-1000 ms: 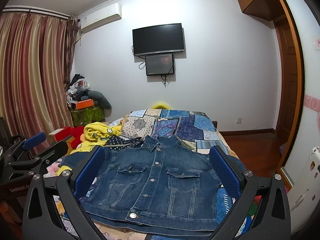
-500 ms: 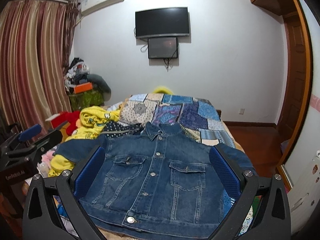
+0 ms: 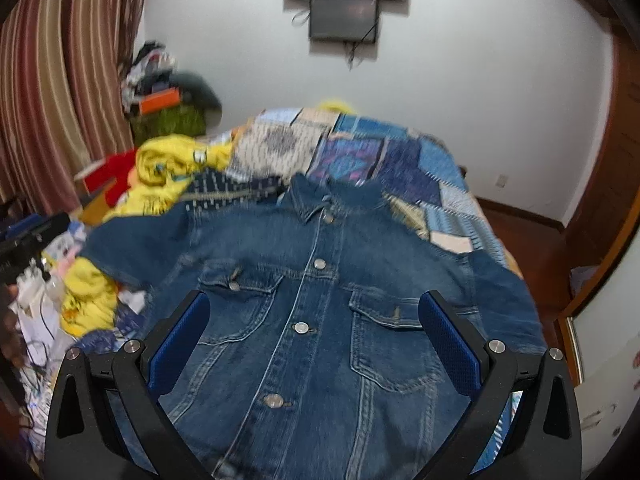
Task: Fold large clothes
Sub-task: 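Lower both tools toward the denim jacket's sleeves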
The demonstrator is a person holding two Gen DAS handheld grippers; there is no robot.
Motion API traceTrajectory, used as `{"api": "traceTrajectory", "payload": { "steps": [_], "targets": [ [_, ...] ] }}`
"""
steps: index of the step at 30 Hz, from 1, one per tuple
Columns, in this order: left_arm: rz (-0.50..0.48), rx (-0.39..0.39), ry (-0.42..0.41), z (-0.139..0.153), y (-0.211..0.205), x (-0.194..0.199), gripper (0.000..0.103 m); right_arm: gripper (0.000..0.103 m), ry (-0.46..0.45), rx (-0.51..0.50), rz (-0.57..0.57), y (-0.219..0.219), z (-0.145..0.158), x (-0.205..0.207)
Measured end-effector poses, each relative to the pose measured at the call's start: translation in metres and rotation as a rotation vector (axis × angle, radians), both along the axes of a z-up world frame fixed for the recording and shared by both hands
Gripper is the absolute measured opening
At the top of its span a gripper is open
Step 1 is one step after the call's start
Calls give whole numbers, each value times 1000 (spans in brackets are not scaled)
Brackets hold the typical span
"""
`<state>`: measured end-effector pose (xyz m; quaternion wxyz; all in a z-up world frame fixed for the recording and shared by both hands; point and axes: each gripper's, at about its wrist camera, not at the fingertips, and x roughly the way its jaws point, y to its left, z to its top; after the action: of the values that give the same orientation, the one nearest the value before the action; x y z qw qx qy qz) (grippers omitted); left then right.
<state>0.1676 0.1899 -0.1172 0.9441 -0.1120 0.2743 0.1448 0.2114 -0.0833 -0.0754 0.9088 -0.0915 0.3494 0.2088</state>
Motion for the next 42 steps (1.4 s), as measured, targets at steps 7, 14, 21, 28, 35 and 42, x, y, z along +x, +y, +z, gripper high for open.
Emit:
{"api": "traceTrajectory", "payload": {
  "steps": [7, 14, 21, 28, 35, 42],
  "targets": [
    [95, -117, 131, -55, 78, 23, 103, 103, 88, -62, 5, 25, -31, 46],
    [79, -355, 262, -121, 143, 41, 103, 103, 257, -63, -16, 39, -66, 87],
    [68, -557, 323, -171, 187, 53, 95, 103, 322, -109, -46, 44, -83, 100],
    [67, -677, 302, -196, 210, 67, 81, 103, 385, -81, -59, 39, -90, 108],
    [137, -717, 317, -209, 229, 79, 44, 103, 418, -52, -61, 36, -89, 108],
    [124, -513, 350, -174, 205, 80, 17, 103, 447, -24, -73, 27, -88, 107]
  ]
}}
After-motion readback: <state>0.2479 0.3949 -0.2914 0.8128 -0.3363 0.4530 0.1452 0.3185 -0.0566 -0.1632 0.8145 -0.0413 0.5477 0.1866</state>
